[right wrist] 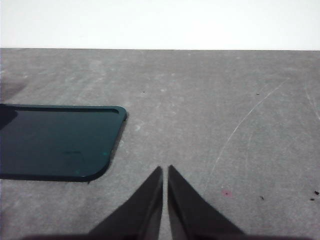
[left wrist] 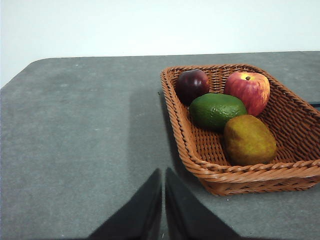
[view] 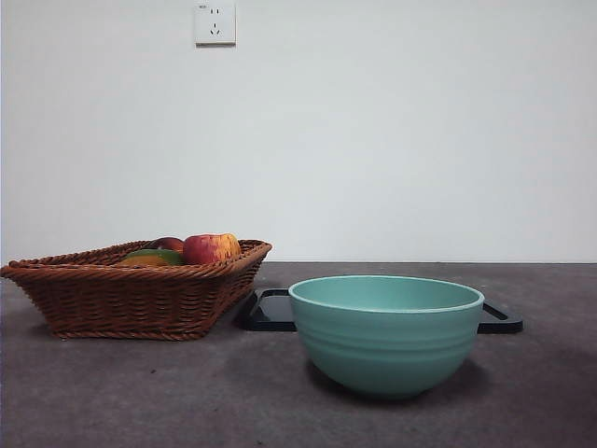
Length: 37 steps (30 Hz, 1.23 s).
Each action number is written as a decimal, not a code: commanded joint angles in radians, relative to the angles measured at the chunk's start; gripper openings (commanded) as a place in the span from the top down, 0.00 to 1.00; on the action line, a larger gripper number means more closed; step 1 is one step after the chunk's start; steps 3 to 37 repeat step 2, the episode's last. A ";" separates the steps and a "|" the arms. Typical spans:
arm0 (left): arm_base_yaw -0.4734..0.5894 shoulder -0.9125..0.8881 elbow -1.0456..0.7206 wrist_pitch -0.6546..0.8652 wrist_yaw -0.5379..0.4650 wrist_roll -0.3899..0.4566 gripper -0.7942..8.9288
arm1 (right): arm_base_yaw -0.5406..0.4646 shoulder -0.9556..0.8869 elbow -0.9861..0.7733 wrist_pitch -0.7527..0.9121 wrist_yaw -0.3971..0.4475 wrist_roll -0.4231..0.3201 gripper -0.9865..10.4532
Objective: Pick up the wifruite, put it on the bowl, pick up the plate, put it on desk
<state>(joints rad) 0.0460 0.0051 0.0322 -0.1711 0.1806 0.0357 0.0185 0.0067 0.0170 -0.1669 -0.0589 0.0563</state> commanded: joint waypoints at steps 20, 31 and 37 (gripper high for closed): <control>0.002 -0.002 -0.020 -0.009 -0.001 -0.003 0.91 | -0.001 -0.003 -0.006 0.010 0.001 -0.005 0.91; 0.002 -0.002 -0.020 -0.009 -0.001 -0.003 0.91 | -0.001 -0.003 -0.006 0.010 0.001 -0.005 0.91; 0.002 -0.002 -0.020 -0.009 -0.001 -0.003 0.91 | -0.001 -0.003 -0.006 0.010 0.001 -0.005 0.91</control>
